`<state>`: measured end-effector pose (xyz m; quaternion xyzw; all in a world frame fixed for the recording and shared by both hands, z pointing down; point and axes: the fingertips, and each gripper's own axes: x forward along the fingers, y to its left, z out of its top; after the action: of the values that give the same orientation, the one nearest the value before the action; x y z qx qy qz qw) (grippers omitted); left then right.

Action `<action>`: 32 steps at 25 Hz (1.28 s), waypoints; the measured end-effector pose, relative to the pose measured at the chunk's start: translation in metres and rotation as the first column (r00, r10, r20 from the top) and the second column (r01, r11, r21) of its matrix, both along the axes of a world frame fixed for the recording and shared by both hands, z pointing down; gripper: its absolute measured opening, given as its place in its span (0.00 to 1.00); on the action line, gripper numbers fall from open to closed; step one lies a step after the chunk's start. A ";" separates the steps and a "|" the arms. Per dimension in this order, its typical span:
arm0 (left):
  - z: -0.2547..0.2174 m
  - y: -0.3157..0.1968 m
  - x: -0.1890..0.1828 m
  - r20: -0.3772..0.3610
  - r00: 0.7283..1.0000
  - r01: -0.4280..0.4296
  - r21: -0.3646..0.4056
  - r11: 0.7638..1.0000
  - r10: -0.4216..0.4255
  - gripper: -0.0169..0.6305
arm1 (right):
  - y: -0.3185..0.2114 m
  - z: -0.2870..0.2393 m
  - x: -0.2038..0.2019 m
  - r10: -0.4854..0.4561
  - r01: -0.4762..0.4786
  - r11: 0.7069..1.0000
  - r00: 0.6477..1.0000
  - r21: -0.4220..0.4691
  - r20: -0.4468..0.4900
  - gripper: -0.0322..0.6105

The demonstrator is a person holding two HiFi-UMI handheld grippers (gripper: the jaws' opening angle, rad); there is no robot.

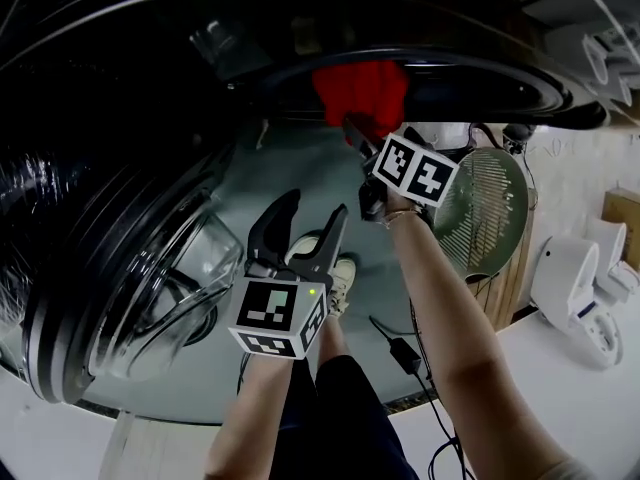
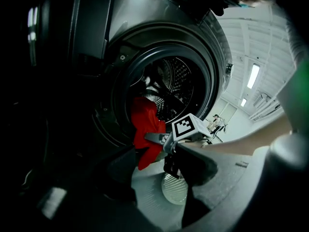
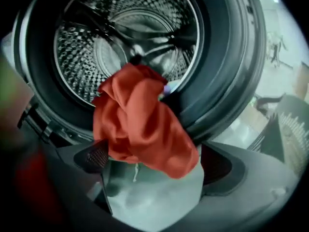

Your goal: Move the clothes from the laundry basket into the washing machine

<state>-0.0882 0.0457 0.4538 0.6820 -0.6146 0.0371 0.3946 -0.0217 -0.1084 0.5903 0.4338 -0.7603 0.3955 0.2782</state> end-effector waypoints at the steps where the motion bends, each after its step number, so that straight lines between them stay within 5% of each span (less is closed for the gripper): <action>1: 0.001 0.001 0.002 -0.003 1.000 -0.001 -0.002 1.000 0.001 0.43 | 0.000 0.006 -0.003 0.001 -0.001 1.000 1.000 -0.021 0.006 0.99; 3: 0.003 0.003 0.005 -0.009 1.000 -0.006 -0.004 1.000 0.006 0.43 | 0.000 0.009 -0.013 -0.015 0.017 0.998 1.000 -0.061 0.026 0.96; 6: 0.004 0.004 0.011 -0.016 1.000 -0.017 -0.006 1.000 0.017 0.42 | -0.001 -0.003 -0.027 -0.024 0.028 0.996 0.999 -0.088 0.044 0.41; 7: 0.003 0.003 0.013 -0.018 1.000 -0.018 -0.004 1.000 0.018 0.42 | -0.001 -0.008 -0.028 -0.021 0.024 0.996 0.999 -0.082 0.038 0.31; 9: 0.001 0.001 0.014 -0.020 1.000 -0.015 0.002 1.000 0.015 0.42 | -0.003 -0.021 -0.034 -0.038 0.041 0.998 0.998 -0.044 0.058 0.21; 11: -0.003 0.000 0.015 -0.025 1.000 -0.010 0.013 1.000 0.010 0.42 | -0.006 -0.049 -0.046 -0.075 0.069 0.997 0.981 0.042 0.178 0.19; 14: -0.009 -0.003 0.012 -0.032 0.999 -0.003 0.030 1.000 0.004 0.41 | -0.024 -0.104 -0.065 -0.139 0.071 0.975 0.936 0.212 0.325 0.18; 24: -0.014 -0.006 0.004 -0.021 1.000 0.024 0.033 0.999 -0.023 0.41 | -0.084 -0.187 -0.109 -0.248 0.049 0.883 0.893 0.466 0.376 0.21; 29: -0.011 -0.005 0.006 -0.028 0.999 0.020 0.029 0.999 -0.019 0.41 | -0.077 -0.141 -0.116 -0.243 0.148 0.937 0.926 0.317 0.287 0.77; 32: -0.010 -0.005 0.005 -0.031 0.999 0.019 0.027 0.999 -0.018 0.41 | -0.070 -0.113 -0.098 -0.183 0.130 0.963 0.959 0.237 0.215 0.87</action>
<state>-0.0828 0.0408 0.4441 0.6821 -0.6153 0.0147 0.3949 -0.1201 -0.1781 0.4773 0.3503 -0.8590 0.3338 0.1672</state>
